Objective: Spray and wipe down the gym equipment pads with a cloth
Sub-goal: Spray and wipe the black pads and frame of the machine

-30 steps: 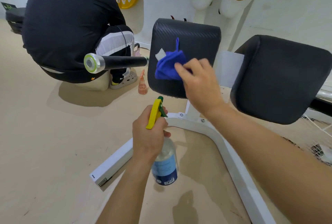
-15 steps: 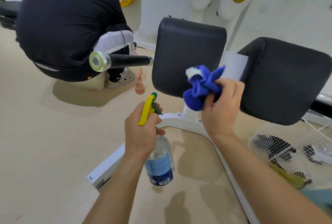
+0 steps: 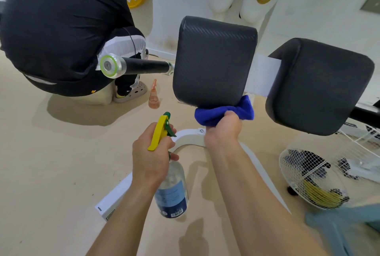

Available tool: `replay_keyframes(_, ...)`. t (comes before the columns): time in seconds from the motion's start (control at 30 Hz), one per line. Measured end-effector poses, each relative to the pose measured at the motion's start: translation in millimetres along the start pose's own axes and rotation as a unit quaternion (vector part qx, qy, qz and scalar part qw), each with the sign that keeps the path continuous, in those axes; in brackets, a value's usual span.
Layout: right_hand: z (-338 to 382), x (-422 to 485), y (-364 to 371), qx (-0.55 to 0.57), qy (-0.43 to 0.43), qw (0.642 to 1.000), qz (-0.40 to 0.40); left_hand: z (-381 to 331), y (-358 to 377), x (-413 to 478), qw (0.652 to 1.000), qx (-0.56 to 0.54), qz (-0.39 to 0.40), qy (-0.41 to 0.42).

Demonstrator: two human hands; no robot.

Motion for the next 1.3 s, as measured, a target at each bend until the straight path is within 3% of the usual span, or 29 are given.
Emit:
replay_keyframes(0.2, -34.6, -28.7, 27.4, 0.084, 0.190, 0.972, 0.107, -3.5, -8.3, 10.2, 1.000, -0.016, -0.002, 0.008)
replay_keyframes(0.33, -35.6, -35.8, 31.8, 0.017, 0.247, 0.956, 0.158, -1.5, -15.3, 14.8, 1.000, -0.009, -0.003, 0.009)
replay_keyframes(0.43, -27.2, -41.2, 24.6, 0.026, 0.258, 0.955, 0.142, -3.0, -16.3, 16.9, 1.000, -0.006, 0.021, 0.010)
replay_keyframes(0.57, 0.4, -53.7, 19.9, 0.007, 0.169, 0.976, 0.138, -11.2, -21.0, 23.5, 0.999, -0.010, 0.048, 0.002)
replay_keyframes(0.67, 51.9, -50.4, 45.7, -0.151, -0.064, 0.971, 0.172, -17.9, -22.4, 32.8, 0.997, -0.005, 0.073, -0.002)
replay_keyframes(0.73, 84.4, -42.5, 74.8, -0.329, -0.240, 0.901, 0.150, -24.9, -19.8, 39.9, 0.996, -0.001, 0.085, -0.007)
replay_keyframes(0.8, 102.1, -26.5, 102.0, -0.467, -0.384, 0.782, 0.154, -35.7, -15.9, 48.1, 0.996, -0.001, 0.090, -0.018)
replay_keyframes(0.87, 105.8, -7.4, 120.3, -0.561, -0.469, 0.664, 0.157, -46.8, -14.0, 56.4, 0.995, 0.010, 0.094, -0.025)
replay_keyframes(0.9, 105.9, 2.2, 125.6, -0.581, -0.492, 0.630, 0.157, -51.9, -14.1, 59.4, 0.995, 0.014, 0.093, -0.027)
replay_keyframes(1.03, 95.2, 17.2, 144.5, -0.593, -0.543, 0.568, 0.175, -61.3, -19.5, 74.8, 0.995, 0.036, 0.088, -0.040)
replay_keyframes(1.2, 80.2, 22.4, 188.9, -0.585, -0.580, 0.521, 0.223, -61.4, -24.0, 87.5, 0.994, 0.071, 0.077, -0.039)
replay_keyframes(1.3, 52.0, 26.8, 199.7, -0.670, -0.554, 0.390, 0.303, -59.7, -26.5, 88.3, 0.993, 0.063, 0.086, -0.057)
Point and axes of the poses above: each hand's wrist, its own x-axis towards the middle knuckle, its own y-axis out of the palm, z = x × y, the point moved 1 cm from there along x, towards the middle knuckle, and after that the axes turned 3 degrees about -y, right-handed, at the moved point
